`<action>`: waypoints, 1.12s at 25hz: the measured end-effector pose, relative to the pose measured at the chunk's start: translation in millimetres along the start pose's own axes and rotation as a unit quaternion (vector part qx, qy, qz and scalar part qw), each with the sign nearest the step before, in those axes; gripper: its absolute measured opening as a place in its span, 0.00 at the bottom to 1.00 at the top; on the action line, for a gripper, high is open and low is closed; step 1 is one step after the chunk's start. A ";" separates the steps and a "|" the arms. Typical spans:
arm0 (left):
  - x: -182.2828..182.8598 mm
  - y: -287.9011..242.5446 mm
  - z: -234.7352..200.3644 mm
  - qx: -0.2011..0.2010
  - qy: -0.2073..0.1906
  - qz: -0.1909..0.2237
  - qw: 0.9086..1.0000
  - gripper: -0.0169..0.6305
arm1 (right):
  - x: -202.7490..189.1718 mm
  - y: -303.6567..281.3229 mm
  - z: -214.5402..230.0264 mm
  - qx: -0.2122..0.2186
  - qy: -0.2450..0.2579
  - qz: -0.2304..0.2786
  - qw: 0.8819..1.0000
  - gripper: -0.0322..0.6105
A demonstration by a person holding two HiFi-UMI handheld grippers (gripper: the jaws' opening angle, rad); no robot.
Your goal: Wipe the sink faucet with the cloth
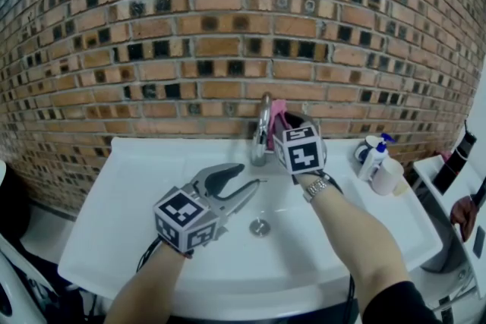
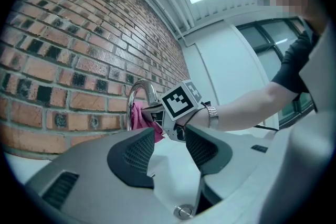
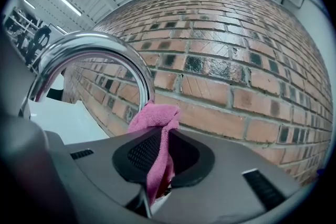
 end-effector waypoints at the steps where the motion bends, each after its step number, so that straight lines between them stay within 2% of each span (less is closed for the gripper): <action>1: -0.2 -0.1 0.1 0.000 0.000 0.000 1.000 0.32 | -1.7 0.2 0.1 -0.002 0.002 -0.001 1.000 0.12; 8: -1.4 -0.7 0.6 0.000 -0.002 -0.002 1.000 0.32 | -8.5 2.5 -8.1 0.006 0.020 -0.006 1.000 0.12; 17: -2.0 -0.4 -0.1 0.003 -0.001 -0.002 1.000 0.32 | -14.3 8.4 -15.8 -0.006 0.048 -0.006 0.999 0.12; 28: -1.9 -0.3 0.6 0.000 -0.004 -0.003 1.000 0.32 | -27.9 18.0 -29.0 0.011 0.053 -0.007 0.999 0.12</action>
Point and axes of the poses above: the fingertips, and each gripper's own axes: y backward along the fingers, z to its right, x out of its top, the point moved 9 cm from there along y, backward along the fingers, and after that the axes turned 8 degrees about z, right-handed, at the moved point
